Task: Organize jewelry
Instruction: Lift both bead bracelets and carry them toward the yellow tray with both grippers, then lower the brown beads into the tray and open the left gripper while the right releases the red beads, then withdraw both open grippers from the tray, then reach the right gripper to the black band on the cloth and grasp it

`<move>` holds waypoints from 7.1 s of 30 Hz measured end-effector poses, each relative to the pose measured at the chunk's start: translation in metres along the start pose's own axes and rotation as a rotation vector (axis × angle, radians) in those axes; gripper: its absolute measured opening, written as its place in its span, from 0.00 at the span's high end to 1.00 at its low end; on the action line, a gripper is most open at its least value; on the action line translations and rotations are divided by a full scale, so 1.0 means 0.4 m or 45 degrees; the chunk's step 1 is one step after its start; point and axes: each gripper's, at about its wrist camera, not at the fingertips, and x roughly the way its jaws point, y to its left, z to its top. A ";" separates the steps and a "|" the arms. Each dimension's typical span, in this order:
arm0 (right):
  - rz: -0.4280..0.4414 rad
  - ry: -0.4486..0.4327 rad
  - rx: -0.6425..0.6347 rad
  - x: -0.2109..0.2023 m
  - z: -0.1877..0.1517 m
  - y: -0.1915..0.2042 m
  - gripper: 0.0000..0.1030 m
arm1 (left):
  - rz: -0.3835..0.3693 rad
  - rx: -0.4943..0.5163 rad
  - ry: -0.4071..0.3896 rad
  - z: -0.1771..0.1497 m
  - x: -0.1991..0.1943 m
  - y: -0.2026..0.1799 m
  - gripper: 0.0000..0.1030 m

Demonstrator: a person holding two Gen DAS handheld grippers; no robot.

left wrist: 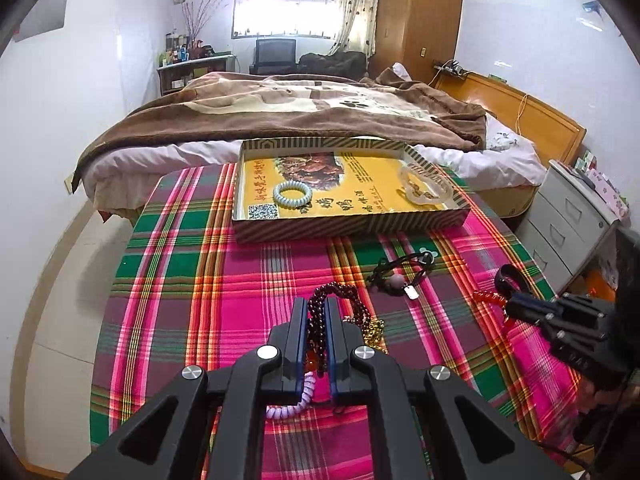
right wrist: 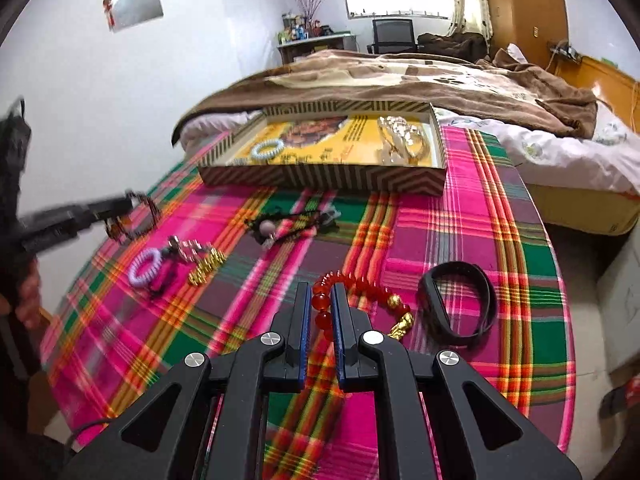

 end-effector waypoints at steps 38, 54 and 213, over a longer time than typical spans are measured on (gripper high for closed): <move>0.176 -0.015 0.159 -0.019 0.076 -0.042 0.90 | -0.043 0.010 -0.026 0.072 0.001 -0.006 0.92; 0.225 -0.169 0.168 -0.024 0.297 -0.057 0.90 | -0.073 0.007 -0.070 0.228 0.067 0.023 0.92; -0.395 0.115 0.200 0.071 0.024 -0.222 0.54 | 0.067 -0.174 0.069 -0.106 0.030 0.134 0.33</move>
